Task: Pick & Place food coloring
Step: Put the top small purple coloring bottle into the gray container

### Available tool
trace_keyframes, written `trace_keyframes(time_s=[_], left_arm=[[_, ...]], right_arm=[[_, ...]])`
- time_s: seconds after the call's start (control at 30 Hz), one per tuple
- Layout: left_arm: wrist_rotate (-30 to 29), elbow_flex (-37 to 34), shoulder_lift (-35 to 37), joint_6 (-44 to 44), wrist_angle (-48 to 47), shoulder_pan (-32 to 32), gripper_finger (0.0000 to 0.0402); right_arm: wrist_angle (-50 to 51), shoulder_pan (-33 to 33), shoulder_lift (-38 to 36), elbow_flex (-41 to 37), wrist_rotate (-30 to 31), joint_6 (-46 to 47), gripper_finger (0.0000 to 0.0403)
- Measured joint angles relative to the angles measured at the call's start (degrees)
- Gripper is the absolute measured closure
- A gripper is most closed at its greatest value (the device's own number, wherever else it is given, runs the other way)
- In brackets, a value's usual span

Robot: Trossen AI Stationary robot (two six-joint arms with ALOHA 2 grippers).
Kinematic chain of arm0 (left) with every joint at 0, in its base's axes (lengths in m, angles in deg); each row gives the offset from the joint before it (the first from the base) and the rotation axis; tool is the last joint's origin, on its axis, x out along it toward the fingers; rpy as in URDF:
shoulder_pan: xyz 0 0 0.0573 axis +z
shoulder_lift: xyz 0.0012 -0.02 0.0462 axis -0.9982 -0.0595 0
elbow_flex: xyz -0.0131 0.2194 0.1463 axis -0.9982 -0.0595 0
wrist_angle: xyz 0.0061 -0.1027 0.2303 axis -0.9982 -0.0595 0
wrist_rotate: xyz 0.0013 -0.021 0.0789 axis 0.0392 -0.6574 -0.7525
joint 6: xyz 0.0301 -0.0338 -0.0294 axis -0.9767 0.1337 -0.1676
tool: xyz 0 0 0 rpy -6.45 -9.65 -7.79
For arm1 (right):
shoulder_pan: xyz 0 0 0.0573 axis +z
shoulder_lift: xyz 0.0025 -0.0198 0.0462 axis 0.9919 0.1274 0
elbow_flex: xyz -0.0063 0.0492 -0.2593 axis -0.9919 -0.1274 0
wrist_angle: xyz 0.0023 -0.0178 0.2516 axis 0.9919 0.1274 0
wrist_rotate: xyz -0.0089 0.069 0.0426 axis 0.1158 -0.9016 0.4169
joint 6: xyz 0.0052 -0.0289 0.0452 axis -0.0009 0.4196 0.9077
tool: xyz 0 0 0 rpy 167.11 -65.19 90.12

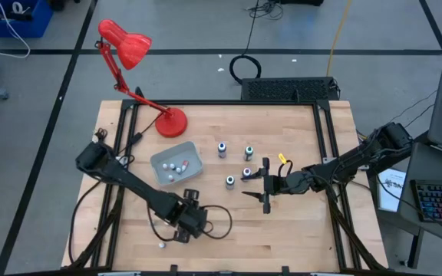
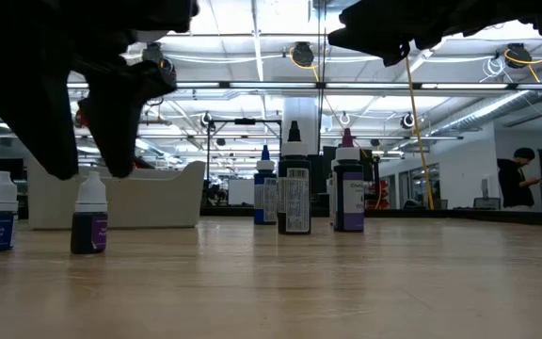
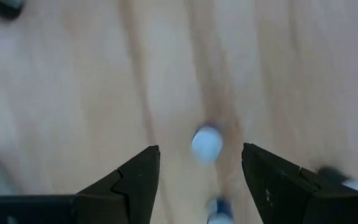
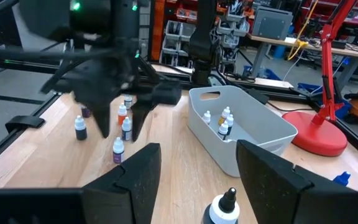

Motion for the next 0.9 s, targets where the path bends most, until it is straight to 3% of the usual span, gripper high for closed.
trace_keyframes(time_s=[0.9], left_arm=[[2.94, -0.54, -1.74, -1.15, 0.24, 1.97, 0.0172]], right_arm=[[0.03, 0.02, 0.00, 0.00, 0.00, 0.17, 0.0206]])
